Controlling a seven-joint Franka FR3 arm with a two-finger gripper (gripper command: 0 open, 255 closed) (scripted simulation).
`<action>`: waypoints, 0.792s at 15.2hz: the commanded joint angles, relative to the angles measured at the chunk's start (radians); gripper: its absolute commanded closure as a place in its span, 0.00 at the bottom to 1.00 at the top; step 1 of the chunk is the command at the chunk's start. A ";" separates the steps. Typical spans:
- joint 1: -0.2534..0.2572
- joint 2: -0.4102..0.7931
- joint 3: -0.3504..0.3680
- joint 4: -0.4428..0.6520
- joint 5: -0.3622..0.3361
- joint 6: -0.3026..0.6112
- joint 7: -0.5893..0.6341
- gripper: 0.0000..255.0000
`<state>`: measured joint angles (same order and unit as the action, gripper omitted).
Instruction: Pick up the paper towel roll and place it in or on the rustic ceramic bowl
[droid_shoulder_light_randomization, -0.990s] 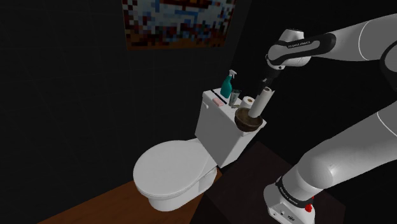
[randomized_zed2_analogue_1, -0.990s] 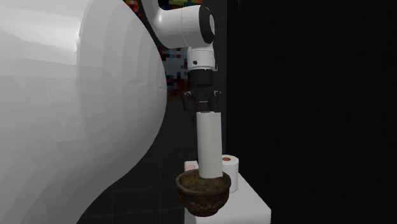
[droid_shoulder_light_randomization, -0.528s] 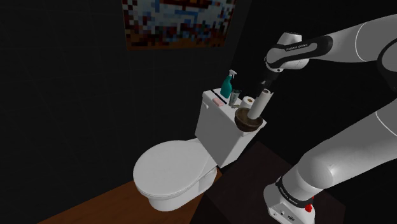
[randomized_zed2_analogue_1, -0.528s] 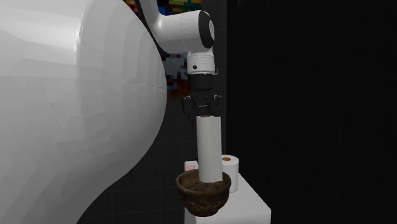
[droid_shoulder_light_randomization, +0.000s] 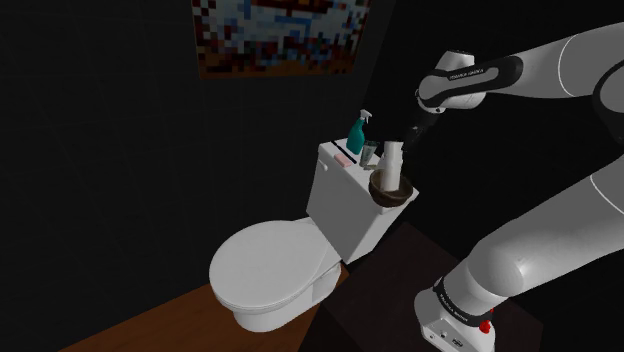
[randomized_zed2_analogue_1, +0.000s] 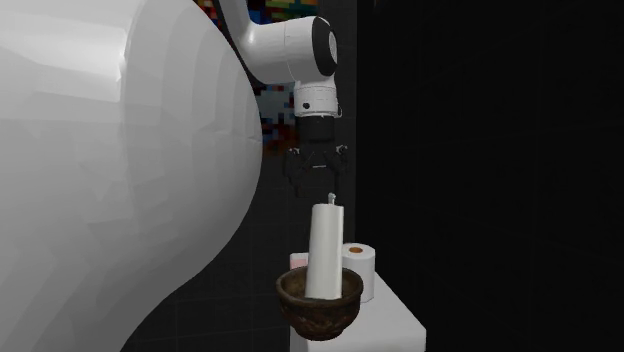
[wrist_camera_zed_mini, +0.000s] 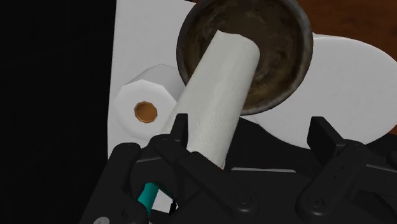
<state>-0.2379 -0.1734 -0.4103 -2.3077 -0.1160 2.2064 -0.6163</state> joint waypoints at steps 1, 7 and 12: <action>0.000 -0.018 0.004 0.018 -0.005 -0.035 0.005 0.00; 0.000 -0.060 0.016 0.074 -0.015 -0.132 0.014 0.00; 0.000 -0.060 0.016 0.074 -0.015 -0.132 0.014 0.00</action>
